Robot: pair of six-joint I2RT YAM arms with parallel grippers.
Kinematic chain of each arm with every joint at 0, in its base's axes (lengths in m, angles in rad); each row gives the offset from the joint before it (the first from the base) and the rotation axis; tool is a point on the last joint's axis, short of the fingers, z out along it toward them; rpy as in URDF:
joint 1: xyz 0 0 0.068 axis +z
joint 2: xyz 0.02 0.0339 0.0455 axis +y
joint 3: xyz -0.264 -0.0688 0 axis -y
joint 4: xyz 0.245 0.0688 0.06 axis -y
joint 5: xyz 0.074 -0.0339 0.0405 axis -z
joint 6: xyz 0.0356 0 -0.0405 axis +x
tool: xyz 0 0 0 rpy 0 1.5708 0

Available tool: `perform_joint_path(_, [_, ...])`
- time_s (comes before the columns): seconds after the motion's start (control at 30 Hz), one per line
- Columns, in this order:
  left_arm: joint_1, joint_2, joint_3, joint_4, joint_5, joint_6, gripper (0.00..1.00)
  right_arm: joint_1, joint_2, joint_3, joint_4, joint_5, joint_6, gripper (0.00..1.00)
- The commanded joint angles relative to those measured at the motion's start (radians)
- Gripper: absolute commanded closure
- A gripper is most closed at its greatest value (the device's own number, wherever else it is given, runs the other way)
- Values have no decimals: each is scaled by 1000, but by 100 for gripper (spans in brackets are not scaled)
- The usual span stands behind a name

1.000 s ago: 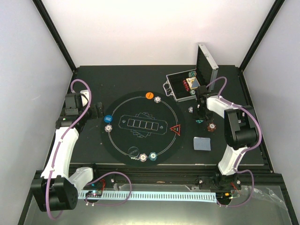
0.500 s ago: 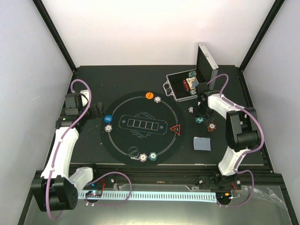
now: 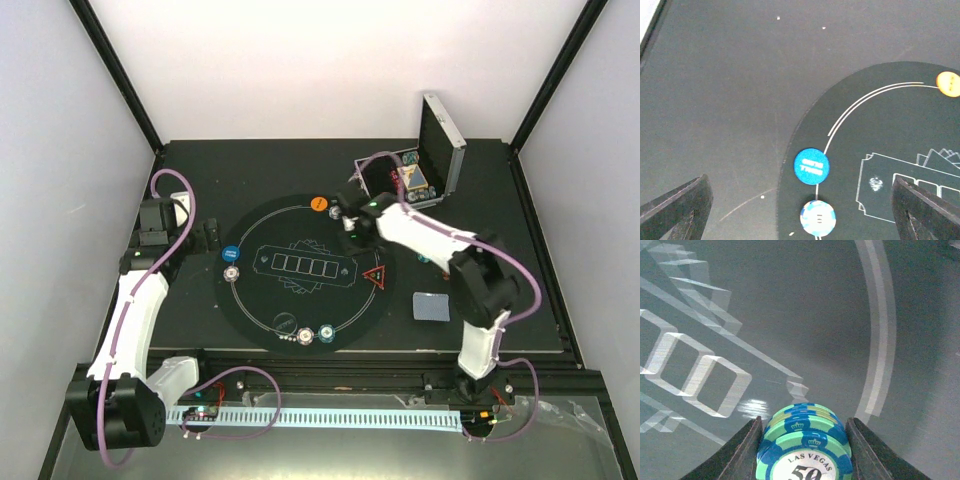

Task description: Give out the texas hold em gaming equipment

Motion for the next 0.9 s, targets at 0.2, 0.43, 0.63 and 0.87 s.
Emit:
perform_joint_path(0.2, [72,3,3,12,-159,-27,1,380,398,520,-159,-62,14,62])
perform_joint_path(0.43, [113,0,6,10,-183,-34,1,496,612,875,-263,-92,-14,62])
perform_joint_path(0.63, [131,4,8,8,-190,-34,1,526,702,989,-269,-128,-17,62])
perform_joint_path(0.87, [147,3,8,8,-189,-34,1,542,770,1092,-268,-141,-8,62])
